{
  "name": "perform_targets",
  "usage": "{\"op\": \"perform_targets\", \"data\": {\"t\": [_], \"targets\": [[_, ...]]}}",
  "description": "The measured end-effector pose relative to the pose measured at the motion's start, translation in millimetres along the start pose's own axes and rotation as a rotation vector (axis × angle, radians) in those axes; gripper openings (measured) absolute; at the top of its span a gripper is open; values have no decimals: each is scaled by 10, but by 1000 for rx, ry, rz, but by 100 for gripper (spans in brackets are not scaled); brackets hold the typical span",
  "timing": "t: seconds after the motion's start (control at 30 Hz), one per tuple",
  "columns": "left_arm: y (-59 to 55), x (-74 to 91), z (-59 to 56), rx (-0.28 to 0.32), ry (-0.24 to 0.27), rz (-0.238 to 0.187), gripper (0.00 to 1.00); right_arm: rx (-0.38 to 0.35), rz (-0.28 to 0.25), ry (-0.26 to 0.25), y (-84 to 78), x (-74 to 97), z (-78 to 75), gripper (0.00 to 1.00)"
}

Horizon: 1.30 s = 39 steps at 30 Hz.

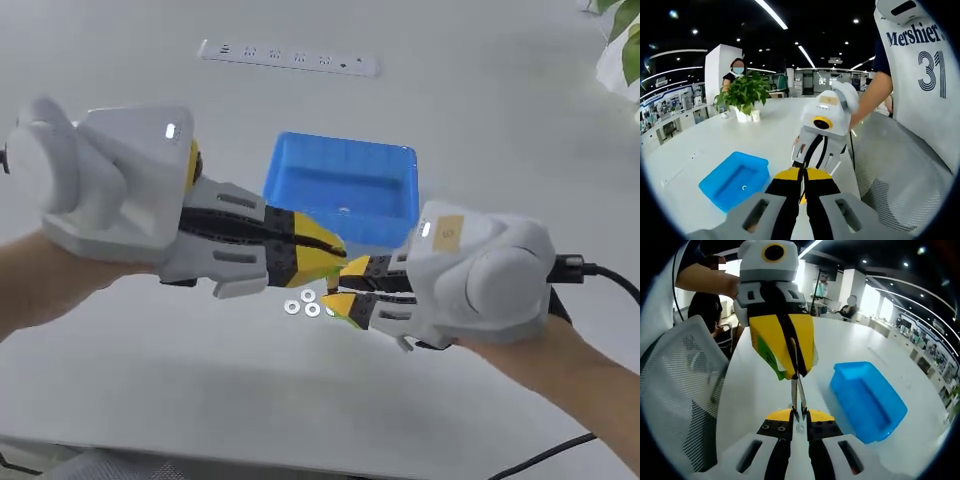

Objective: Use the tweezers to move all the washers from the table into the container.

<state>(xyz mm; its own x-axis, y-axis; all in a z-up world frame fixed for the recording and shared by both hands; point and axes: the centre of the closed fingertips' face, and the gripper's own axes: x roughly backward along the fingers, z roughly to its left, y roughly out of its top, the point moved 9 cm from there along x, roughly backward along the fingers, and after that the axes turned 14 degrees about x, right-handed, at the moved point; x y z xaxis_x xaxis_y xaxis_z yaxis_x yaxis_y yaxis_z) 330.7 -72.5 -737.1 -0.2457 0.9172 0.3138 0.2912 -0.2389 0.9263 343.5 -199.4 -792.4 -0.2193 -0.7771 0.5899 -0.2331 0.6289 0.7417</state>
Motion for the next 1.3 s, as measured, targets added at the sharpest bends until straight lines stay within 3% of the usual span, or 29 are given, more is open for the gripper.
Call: {"op": "perform_targets", "data": {"t": [0.53,1.3], "targets": [[-147,-69,49,47,9,-11,5,-38,25,3,-136,-51,63,12],[-125,-98,46,46,6,-4,5,-70,26,15,-173,-74,45,13]]}}
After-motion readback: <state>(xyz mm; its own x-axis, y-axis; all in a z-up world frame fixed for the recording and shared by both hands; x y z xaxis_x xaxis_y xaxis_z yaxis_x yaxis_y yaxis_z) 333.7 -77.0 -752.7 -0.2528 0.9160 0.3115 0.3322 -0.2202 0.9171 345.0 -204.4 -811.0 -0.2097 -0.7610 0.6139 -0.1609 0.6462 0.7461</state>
